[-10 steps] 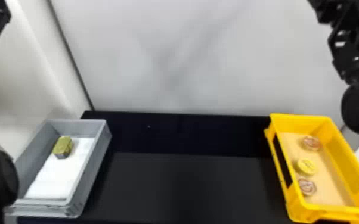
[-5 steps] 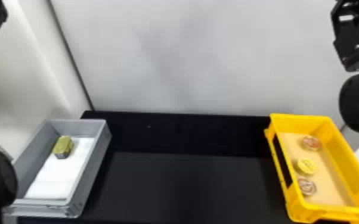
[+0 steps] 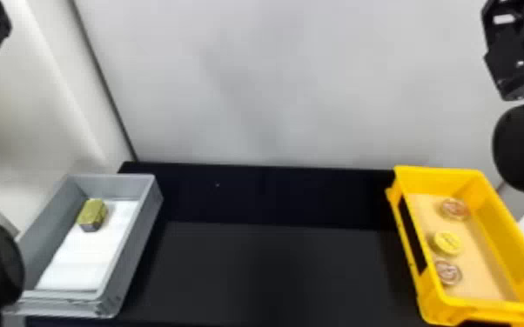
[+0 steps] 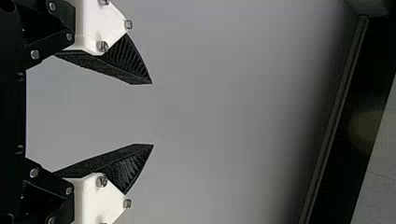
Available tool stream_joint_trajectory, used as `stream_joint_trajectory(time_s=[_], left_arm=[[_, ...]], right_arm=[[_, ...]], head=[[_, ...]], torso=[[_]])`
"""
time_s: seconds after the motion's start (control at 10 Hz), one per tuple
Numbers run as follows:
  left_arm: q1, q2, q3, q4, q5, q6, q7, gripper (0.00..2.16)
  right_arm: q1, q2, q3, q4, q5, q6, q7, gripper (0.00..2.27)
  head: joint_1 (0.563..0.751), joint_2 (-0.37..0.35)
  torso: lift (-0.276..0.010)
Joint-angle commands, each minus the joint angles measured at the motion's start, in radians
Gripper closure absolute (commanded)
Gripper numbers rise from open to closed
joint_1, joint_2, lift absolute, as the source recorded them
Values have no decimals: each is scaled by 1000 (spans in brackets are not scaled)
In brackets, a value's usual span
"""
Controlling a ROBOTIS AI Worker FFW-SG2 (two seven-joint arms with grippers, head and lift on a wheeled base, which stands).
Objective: Pick up the round yellow can and place it in the yellow rectangular box
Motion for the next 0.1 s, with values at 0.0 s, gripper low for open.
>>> stream_joint_trajectory(time_s=[0.0], left_arm=[[1, 0, 0, 0, 0, 1, -5, 50]], right_arm=[[-3, 4, -9, -7, -25, 27, -19, 450]], head=[[694, 54]], torso=[[-3]])
